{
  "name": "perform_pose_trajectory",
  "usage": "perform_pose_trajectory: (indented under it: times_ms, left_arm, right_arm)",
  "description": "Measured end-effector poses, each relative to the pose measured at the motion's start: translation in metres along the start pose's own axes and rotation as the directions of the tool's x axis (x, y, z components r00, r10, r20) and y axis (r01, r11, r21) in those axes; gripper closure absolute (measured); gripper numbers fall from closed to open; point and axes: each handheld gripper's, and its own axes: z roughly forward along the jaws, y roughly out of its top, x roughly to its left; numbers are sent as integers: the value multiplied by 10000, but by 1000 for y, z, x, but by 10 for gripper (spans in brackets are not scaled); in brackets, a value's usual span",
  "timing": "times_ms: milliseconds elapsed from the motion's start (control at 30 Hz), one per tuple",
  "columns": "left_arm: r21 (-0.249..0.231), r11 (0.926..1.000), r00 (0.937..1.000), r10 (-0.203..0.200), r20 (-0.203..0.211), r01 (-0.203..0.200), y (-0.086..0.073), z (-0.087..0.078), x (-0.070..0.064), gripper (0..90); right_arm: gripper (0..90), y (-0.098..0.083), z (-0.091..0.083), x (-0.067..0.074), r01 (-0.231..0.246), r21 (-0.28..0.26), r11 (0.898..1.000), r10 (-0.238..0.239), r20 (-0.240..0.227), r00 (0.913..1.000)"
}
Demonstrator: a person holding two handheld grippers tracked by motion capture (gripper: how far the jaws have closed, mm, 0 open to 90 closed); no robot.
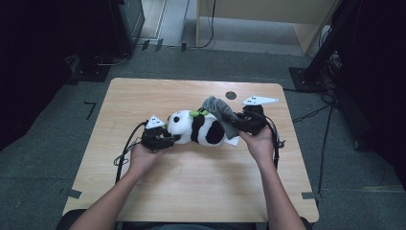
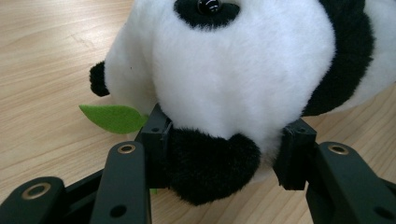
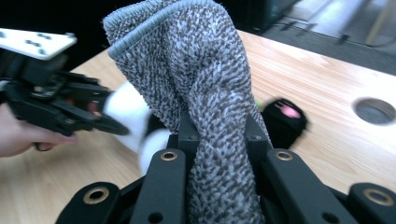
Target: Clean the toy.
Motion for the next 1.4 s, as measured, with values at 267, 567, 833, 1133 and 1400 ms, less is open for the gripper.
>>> perform_pose_trajectory:
  times_ms: [267,567,833,1133,1400]
  left_arm:
    - [122,9999,9999,14,114,-15,-1,0,1,494]
    - [75,9999,9996,-116,241,114,-1,1,3,495]
    - [41,9989,9983,-471,341,470,1,1,8,494]
    - [-29,9982,9977,-591,346,593,3,1,9,494]
    - [-93,9979,9978,-638,196,640,4,1,-1,495]
  right_arm:
    - [772,-10,20,-1,-151,787,9968,186,-430,9989]
    - [774,-25,12,-17,-660,538,9964,678,-316,9972]
    - [777,-35,11,-30,-1053,743,9917,1030,342,9941]
    - [776,-43,9,-45,-1552,805,9846,1518,472,9873]
    - [775,-9,-10,-10,-807,-275,9964,806,-46,9967]
